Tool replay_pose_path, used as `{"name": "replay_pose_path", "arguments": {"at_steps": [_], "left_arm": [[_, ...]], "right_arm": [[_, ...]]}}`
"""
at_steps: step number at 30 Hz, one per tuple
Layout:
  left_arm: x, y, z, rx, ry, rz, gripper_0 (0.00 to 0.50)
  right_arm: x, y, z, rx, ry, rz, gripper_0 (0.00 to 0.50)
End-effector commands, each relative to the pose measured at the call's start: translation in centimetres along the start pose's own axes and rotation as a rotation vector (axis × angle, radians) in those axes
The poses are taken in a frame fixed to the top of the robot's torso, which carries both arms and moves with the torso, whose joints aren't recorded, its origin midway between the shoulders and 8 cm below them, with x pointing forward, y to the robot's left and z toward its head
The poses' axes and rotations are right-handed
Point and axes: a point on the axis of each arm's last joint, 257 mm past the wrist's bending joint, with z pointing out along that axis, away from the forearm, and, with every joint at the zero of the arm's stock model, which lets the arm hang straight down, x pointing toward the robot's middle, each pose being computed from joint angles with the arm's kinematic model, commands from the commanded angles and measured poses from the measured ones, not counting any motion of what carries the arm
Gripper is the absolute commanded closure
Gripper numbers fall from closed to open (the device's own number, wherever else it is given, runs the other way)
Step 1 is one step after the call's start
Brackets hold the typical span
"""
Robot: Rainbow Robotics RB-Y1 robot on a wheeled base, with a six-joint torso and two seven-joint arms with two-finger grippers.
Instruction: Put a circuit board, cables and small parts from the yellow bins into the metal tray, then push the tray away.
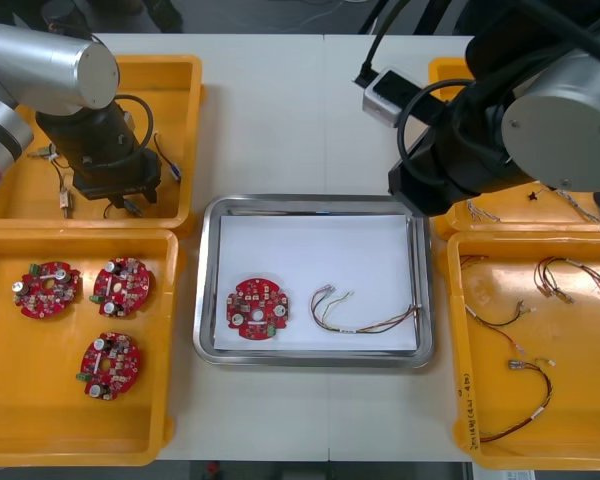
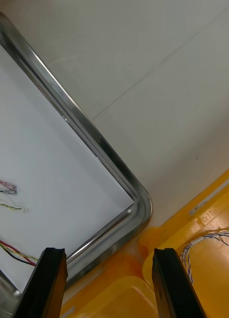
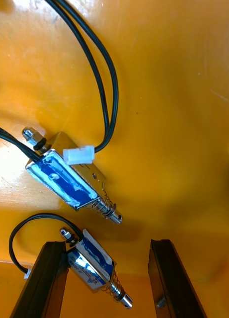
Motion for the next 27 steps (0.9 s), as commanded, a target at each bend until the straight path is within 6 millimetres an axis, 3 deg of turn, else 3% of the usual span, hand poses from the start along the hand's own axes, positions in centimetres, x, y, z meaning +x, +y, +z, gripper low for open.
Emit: {"name": "replay_pose_path", "arguments": {"at_steps": [1,15,27], "left_arm": [[-0.9,-0.5,-1.4,-0.018,-0.017,0.102,0.020],[-0.8,1.2,-1.9,-0.046,-0.003,0.112,0.020],[-1.3,2.4,-2.3,-0.062,-0.013,0.111,0.019]], "right_arm": [[-1.1,-4.4,-3.1,0.084,-0.061,0.091,0.000],[1.5,-12.1,-4.8,0.127,-0.058,0.333,0.000],[5.5,-17.8,-5.9,0.181,-0.019,0.496,0.000]]}}
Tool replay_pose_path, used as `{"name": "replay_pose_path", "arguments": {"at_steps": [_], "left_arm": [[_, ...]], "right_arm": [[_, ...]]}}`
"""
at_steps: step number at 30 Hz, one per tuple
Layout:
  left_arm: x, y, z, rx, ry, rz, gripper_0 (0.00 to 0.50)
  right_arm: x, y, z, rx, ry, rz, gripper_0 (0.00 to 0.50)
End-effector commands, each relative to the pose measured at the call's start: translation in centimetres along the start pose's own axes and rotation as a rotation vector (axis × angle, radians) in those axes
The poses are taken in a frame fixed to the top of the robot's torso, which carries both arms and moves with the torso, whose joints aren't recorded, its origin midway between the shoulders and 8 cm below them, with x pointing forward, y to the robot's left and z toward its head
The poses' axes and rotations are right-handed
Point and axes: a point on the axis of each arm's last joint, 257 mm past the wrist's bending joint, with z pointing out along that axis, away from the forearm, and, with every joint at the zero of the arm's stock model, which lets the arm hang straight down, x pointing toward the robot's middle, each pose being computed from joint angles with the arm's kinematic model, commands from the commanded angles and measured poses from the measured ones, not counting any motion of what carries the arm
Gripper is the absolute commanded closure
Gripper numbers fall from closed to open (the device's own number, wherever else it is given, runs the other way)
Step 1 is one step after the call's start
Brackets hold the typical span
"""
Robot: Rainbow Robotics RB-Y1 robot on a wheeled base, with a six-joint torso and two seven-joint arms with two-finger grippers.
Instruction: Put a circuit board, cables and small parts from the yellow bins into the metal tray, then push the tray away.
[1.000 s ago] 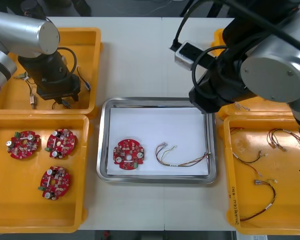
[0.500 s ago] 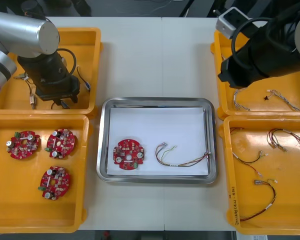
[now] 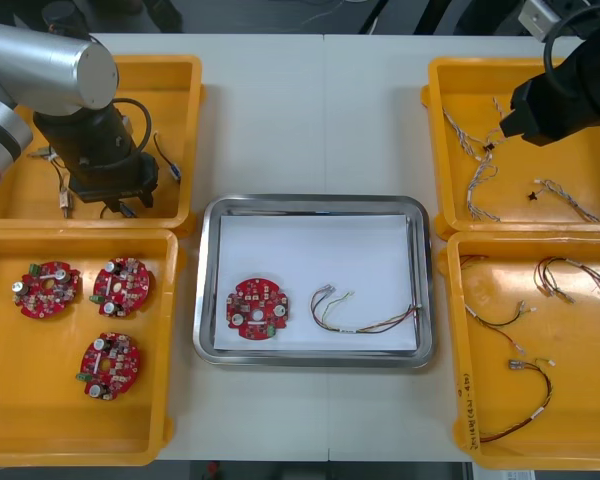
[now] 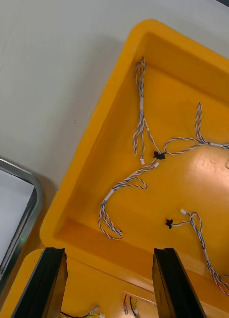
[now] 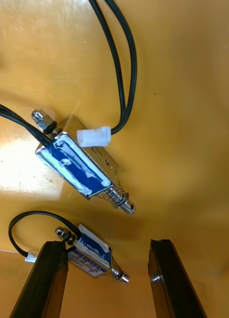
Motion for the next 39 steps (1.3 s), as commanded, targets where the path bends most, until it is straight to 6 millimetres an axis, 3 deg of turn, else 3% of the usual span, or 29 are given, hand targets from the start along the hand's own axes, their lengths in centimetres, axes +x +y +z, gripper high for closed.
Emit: {"name": "replay_pose_path", "arguments": {"at_steps": [1,6,16,25,30,39], "left_arm": [[-2.0,2.0,-2.4,-0.045,-0.044,0.105,0.021],[-2.1,2.3,-2.5,-0.046,-0.046,0.108,0.022],[-2.6,1.8,-4.1,-0.017,-0.052,0.104,0.021],[-3.1,2.8,-7.1,-0.016,-0.045,0.083,0.019],[-3.4,2.8,-8.7,-0.015,-0.044,0.084,0.020],[-3.5,2.9,-9.0,-0.012,-0.048,0.077,0.019]], "right_arm": [[-1.4,-4.4,-2.5,0.063,-0.046,0.103,0.000],[-0.2,-7.0,-2.2,0.081,-0.014,0.176,0.000],[2.1,-10.2,-0.9,0.137,0.063,0.262,0.000],[4.3,-12.0,0.6,0.149,0.146,0.336,0.000],[4.5,-12.5,1.2,0.137,0.175,0.378,0.000],[3.8,-13.6,2.5,0.120,0.158,0.444,0.000]]}}
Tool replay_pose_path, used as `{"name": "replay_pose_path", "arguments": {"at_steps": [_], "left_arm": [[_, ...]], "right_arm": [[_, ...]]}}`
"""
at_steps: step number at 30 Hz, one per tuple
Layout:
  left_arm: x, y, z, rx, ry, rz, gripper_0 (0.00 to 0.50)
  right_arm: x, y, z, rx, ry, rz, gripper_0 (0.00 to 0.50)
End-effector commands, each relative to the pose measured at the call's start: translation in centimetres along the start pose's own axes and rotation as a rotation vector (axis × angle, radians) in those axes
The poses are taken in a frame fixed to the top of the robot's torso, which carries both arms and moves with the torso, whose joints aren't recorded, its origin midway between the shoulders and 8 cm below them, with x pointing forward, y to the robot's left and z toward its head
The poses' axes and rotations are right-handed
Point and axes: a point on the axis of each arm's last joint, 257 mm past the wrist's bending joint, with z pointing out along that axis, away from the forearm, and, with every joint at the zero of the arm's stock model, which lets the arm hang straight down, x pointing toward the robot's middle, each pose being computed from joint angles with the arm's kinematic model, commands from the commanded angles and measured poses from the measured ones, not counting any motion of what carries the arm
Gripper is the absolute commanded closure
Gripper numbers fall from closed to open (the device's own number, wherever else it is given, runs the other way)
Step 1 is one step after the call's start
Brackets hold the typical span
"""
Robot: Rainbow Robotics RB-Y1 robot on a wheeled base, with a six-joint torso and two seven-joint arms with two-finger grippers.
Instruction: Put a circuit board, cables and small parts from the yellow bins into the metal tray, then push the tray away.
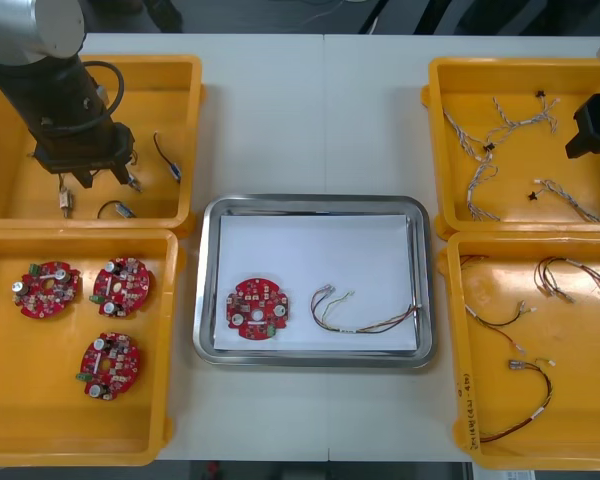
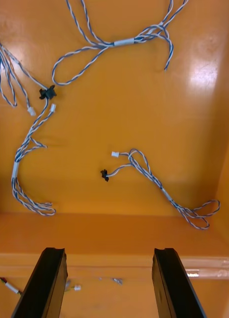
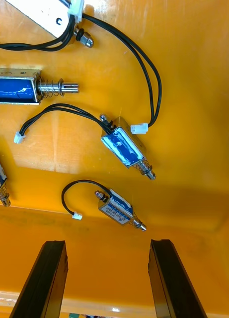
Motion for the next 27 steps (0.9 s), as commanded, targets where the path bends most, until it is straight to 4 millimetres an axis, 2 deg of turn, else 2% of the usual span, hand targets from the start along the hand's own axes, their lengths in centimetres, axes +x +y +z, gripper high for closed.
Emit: {"name": "replay_pose_path", "arguments": {"at_steps": [1,7,13,21,27], "left_arm": [[-2.2,1.1,-3.7,0.014,-0.061,0.058,0.020],[-2.2,1.3,-2.6,0.024,-0.058,0.045,0.019],[-2.1,1.6,-1.2,0.035,-0.066,0.037,0.020],[-1.6,1.7,0.3,0.033,-0.058,0.034,0.019],[-1.3,1.9,1.9,0.000,-0.059,0.056,0.019]], "right_arm": [[-3.5,-2.4,-2.9,0.025,-0.104,0.090,0.000],[-4.2,-3.3,-2.9,0.055,-0.128,0.114,0.000],[-4.7,-3.8,-1.5,0.043,-0.133,0.144,0.000],[-6.0,-2.3,0.2,-0.008,-0.120,0.186,0.000],[-6.0,-1.7,1.5,-0.024,-0.094,0.206,0.000]]}}
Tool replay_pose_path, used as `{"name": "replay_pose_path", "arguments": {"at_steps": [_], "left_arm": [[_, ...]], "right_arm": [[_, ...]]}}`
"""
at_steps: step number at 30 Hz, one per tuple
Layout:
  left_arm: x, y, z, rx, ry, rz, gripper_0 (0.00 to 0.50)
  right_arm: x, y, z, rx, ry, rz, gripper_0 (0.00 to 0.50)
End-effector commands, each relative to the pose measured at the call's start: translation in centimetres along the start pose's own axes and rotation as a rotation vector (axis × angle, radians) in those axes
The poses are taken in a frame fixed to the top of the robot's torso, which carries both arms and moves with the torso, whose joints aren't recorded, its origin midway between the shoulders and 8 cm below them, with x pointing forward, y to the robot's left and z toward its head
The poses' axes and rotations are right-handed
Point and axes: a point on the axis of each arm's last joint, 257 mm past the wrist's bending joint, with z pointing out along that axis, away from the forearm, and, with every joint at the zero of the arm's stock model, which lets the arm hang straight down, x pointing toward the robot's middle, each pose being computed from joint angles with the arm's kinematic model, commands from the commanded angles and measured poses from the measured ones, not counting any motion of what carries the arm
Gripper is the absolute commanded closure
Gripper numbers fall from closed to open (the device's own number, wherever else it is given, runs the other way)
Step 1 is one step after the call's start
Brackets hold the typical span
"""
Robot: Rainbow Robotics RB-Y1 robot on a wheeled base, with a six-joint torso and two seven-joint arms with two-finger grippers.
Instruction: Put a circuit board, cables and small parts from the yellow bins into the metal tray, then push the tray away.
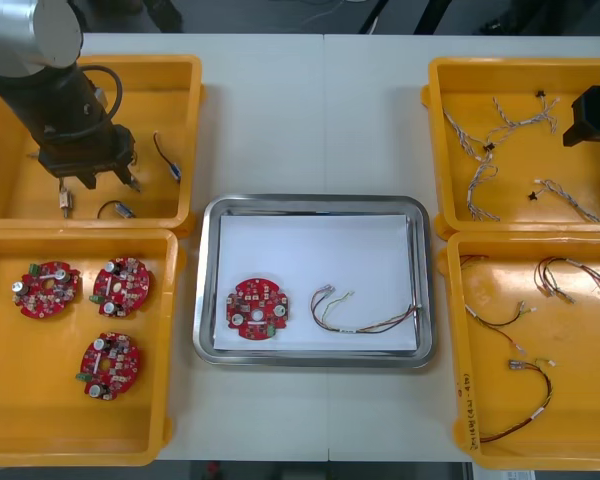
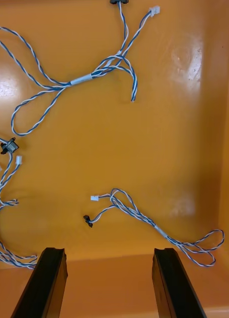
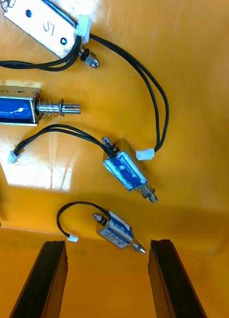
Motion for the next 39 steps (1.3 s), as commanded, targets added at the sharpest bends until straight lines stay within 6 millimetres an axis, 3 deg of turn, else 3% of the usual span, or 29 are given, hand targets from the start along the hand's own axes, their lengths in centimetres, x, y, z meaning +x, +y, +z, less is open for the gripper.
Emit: {"name": "replay_pose_path", "arguments": {"at_steps": [1,20,39], "left_arm": [[-0.3,1.8,0.7,-0.038,-0.018,0.090,0.020],[1.0,0.8,3.6,-0.006,0.022,0.073,0.019],[2.7,-0.8,5.6,0.006,0.056,0.093,0.019]], "right_arm": [[-2.9,1.4,-1.7,-0.022,-0.066,0.053,0.000],[-0.1,2.8,4.9,-0.013,0.015,0.145,0.000],[3.4,1.9,9.2,0.003,0.032,0.149,0.000]]}}
